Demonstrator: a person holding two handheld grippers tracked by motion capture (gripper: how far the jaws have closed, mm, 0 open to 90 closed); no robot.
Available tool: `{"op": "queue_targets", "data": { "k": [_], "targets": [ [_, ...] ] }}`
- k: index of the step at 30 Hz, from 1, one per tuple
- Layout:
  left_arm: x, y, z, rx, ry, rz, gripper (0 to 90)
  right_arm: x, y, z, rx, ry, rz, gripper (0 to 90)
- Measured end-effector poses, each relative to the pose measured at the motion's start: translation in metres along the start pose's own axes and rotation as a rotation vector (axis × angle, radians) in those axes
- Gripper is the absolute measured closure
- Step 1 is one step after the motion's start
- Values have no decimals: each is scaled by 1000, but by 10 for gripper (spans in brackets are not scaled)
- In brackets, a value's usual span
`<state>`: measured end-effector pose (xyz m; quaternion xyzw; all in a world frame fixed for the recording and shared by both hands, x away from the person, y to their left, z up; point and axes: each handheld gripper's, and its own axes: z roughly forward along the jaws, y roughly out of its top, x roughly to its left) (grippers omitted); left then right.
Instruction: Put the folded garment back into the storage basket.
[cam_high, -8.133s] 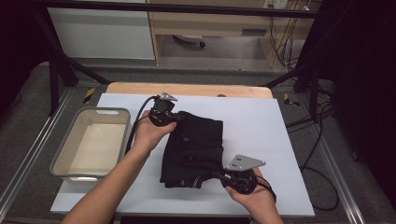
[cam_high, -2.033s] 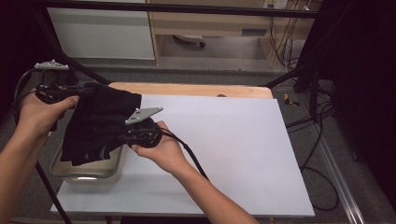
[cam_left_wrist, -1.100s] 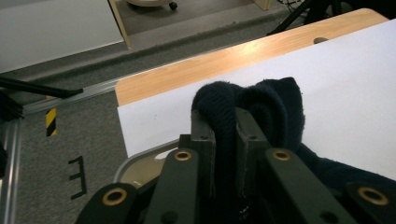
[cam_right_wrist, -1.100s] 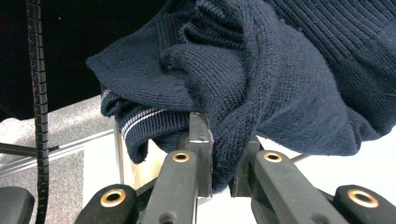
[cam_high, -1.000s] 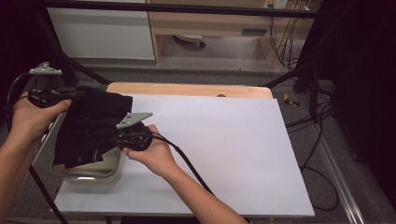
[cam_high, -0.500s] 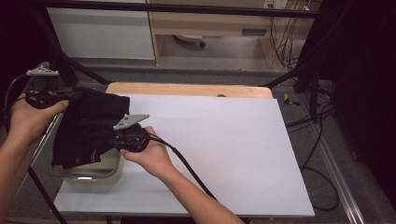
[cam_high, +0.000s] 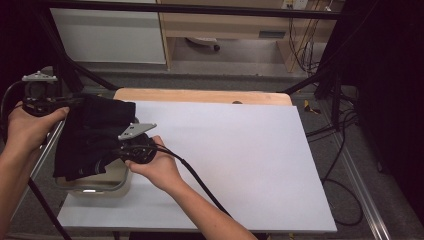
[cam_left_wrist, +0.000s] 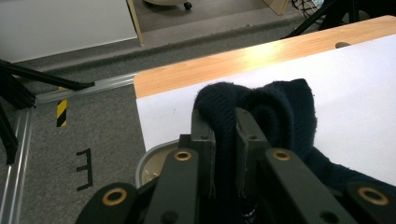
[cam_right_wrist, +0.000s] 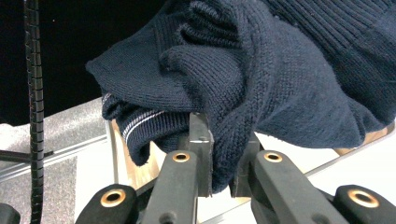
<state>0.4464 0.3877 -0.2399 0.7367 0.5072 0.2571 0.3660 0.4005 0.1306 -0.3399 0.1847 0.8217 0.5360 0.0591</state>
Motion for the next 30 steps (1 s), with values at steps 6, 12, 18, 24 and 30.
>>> {"op": "queue_targets", "data": {
  "k": [6,12,18,24,30],
  "targets": [
    [3,-2,5,8,6,-13,804,0,-2,2,3,-4,-1,829],
    [4,-5,10,20,22,-13,804,0,-3,6,1,-3,0,829],
    [3,-8,15,26,22,-11,804,0,-6,10,10,-5,-2,829],
    [5,-11,14,25,28,-12,804,1,-7,12,10,-5,-5,829],
    [6,-14,14,24,28,-16,805,3,-8,14,8,-7,-8,829]
  ]
}}
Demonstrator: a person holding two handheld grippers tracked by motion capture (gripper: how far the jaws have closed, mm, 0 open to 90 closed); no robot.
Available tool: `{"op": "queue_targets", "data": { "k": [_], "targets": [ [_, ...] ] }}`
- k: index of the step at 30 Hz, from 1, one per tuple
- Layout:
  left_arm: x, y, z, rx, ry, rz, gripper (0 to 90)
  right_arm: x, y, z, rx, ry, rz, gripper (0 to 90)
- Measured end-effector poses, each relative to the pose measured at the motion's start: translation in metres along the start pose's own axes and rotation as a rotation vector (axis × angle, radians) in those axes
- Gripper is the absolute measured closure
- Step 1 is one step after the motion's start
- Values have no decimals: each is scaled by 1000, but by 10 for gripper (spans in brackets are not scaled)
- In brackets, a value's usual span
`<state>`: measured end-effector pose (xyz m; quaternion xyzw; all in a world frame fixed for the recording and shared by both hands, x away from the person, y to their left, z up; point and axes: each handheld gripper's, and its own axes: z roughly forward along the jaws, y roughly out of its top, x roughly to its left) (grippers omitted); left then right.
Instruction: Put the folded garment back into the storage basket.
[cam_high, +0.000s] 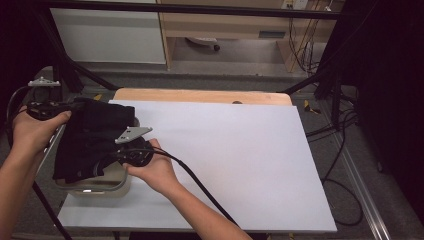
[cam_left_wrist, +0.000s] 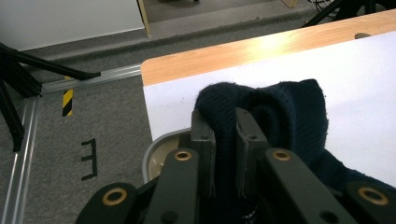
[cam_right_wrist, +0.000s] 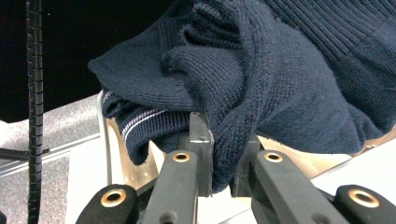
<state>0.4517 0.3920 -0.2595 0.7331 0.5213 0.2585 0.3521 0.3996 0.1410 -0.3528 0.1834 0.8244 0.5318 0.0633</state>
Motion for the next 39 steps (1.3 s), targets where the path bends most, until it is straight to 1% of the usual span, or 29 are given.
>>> {"op": "queue_targets", "data": {
  "k": [6,12,17,20,24,29,33,34,36,39],
  "targets": [
    [-4,0,-1,-3,4,15,804,1,-2,2,1,2,1,829],
    [-3,0,2,3,12,9,804,3,-3,3,2,-6,-2,829],
    [-4,-4,5,8,19,12,804,3,-4,3,7,0,-3,828],
    [-4,-5,8,13,21,18,803,4,-6,5,5,2,2,828],
    [-6,-6,10,22,33,37,802,4,-9,7,10,4,10,828],
    [-4,-11,16,27,40,23,802,6,-11,9,13,3,6,828],
    [-2,-13,19,31,43,22,801,5,-13,10,23,5,1,827],
    [-1,-13,21,40,50,22,801,5,-13,11,24,6,2,827],
    [0,-14,24,42,48,23,802,5,-14,11,32,7,-9,827],
    [0,-15,27,44,50,21,801,6,-16,12,34,6,-12,827]
  ]
}}
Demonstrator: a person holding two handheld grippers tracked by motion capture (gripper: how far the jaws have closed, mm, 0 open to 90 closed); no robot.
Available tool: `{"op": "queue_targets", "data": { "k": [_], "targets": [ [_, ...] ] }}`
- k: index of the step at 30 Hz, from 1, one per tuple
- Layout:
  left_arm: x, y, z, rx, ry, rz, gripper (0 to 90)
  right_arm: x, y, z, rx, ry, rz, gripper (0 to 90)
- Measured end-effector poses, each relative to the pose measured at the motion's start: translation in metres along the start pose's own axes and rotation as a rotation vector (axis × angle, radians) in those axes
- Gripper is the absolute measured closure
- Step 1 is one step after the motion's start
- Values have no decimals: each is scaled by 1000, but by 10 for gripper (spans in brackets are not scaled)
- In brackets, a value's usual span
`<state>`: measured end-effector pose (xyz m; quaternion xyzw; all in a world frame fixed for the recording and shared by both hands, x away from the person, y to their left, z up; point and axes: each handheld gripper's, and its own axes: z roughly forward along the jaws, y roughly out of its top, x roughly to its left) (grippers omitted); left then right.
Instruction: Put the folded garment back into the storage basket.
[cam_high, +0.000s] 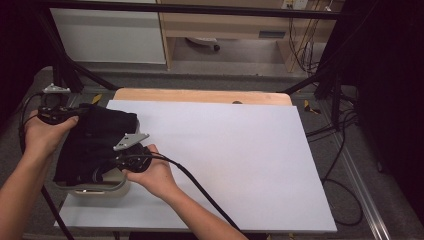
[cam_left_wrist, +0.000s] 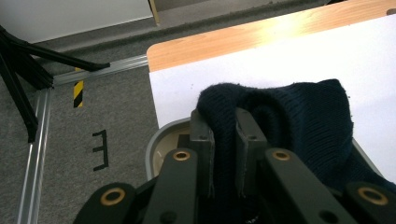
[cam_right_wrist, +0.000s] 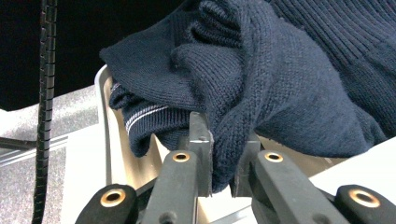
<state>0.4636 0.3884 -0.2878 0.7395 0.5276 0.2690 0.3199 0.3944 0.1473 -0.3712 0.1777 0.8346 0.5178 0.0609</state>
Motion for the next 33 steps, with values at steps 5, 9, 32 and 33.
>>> {"op": "queue_targets", "data": {
  "k": [5,9,32,33],
  "targets": [
    [3,-4,5,6,8,-20,801,1,-3,0,7,-4,2,827],
    [5,-6,9,26,8,-15,800,0,-4,1,17,3,7,828],
    [4,-10,10,41,7,6,799,0,-3,7,36,16,6,829],
    [4,-11,10,41,7,6,798,0,-3,7,35,17,8,829]
  ]
}}
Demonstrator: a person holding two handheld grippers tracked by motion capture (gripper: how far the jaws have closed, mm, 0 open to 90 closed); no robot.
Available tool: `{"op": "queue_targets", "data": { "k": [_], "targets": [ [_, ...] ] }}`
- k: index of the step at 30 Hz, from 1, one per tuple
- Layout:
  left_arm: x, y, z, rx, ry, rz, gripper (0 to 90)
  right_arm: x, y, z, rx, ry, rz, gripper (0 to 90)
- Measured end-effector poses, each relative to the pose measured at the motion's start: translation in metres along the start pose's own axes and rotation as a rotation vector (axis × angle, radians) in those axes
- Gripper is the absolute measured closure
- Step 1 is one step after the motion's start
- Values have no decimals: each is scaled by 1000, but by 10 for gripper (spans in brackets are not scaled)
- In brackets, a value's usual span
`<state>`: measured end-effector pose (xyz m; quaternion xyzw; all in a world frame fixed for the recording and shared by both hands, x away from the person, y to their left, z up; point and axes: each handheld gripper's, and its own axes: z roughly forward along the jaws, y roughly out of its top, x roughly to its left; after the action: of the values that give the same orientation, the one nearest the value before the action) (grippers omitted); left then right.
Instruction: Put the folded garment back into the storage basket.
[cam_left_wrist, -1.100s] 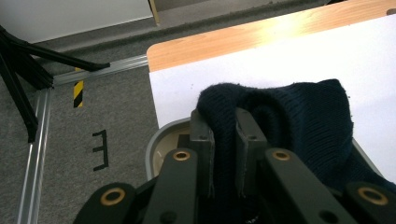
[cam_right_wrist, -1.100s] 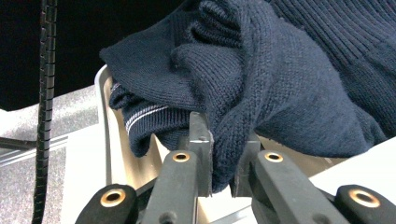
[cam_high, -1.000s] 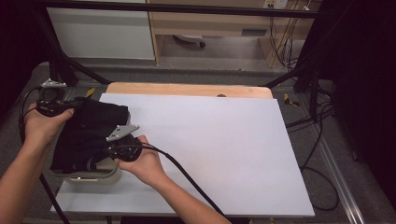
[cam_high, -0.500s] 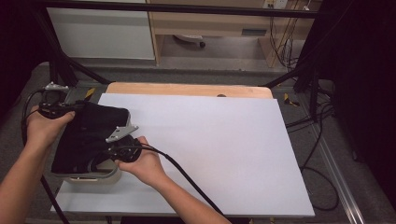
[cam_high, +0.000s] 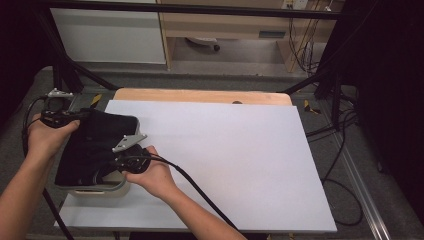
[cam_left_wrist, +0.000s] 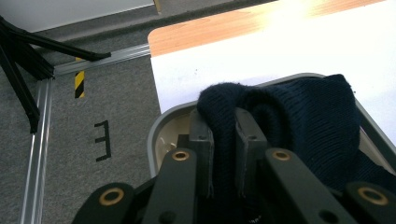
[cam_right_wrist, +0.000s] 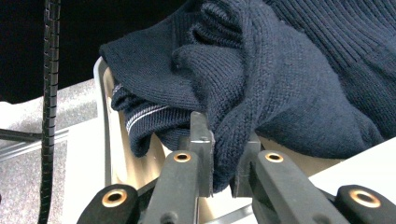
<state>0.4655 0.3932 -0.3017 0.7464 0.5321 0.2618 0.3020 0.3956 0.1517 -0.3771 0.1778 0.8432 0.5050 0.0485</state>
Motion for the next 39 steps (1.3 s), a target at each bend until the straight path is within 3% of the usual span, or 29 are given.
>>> {"op": "queue_targets", "data": {
  "k": [3,6,9,12,24,30,34,39],
  "targets": [
    [1,-1,0,-19,-18,-4,782,1,0,0,1,-5,9,764],
    [1,-1,-3,-95,-18,-17,593,2,0,-2,14,3,51,508],
    [-3,0,-9,-129,-4,-6,482,7,0,-11,2,-7,31,375],
    [-9,-1,-14,-140,5,2,442,11,2,-21,-19,-50,2,296],
    [-31,-6,-29,-195,-29,12,326,7,8,-53,1,-135,-49,177],
    [-42,-13,-32,-206,-52,-8,236,-6,4,-67,28,-159,-16,134],
    [-51,-17,-33,-202,-76,-27,195,-13,3,-76,39,-202,-14,98],
    [-65,-21,-37,-221,-81,-23,167,-22,1,-87,55,-239,1,79]
  ]
}}
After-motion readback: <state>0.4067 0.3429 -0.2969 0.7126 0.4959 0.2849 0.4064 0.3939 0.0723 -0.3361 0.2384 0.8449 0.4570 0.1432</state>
